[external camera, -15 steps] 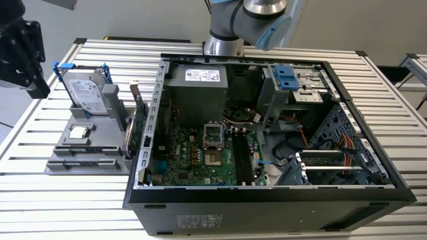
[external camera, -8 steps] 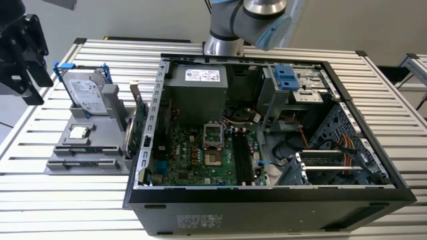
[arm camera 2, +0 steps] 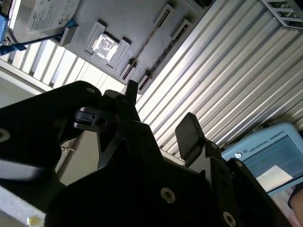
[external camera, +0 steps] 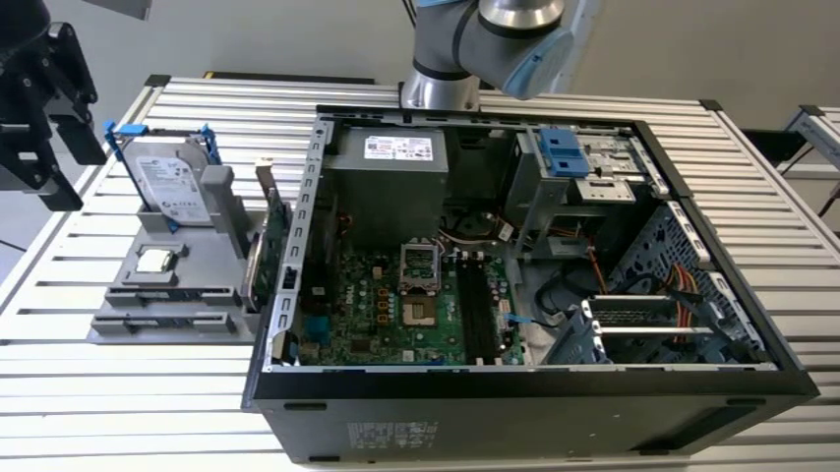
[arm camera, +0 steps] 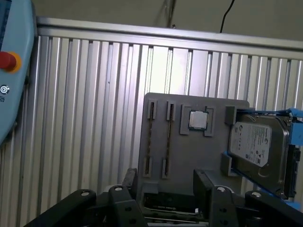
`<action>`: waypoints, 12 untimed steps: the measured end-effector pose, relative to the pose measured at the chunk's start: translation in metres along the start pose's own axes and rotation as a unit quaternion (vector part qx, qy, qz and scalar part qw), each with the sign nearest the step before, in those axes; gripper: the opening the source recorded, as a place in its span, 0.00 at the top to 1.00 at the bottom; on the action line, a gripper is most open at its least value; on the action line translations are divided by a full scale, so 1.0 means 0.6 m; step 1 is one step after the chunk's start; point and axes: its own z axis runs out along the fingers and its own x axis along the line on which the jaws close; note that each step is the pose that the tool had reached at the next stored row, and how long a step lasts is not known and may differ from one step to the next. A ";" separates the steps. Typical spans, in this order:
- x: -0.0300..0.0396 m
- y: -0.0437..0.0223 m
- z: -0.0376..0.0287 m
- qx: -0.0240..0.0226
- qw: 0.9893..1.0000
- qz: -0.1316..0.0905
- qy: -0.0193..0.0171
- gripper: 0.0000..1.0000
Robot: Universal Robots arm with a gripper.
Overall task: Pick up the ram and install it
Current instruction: 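Pick up the ram and move it above insertion slot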
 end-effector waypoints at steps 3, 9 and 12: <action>0.000 0.000 0.000 0.000 1.000 0.001 0.000 0.00; 0.000 0.000 0.003 0.000 1.000 0.015 0.000 0.00; 0.000 0.000 0.006 0.000 1.000 0.016 0.000 0.00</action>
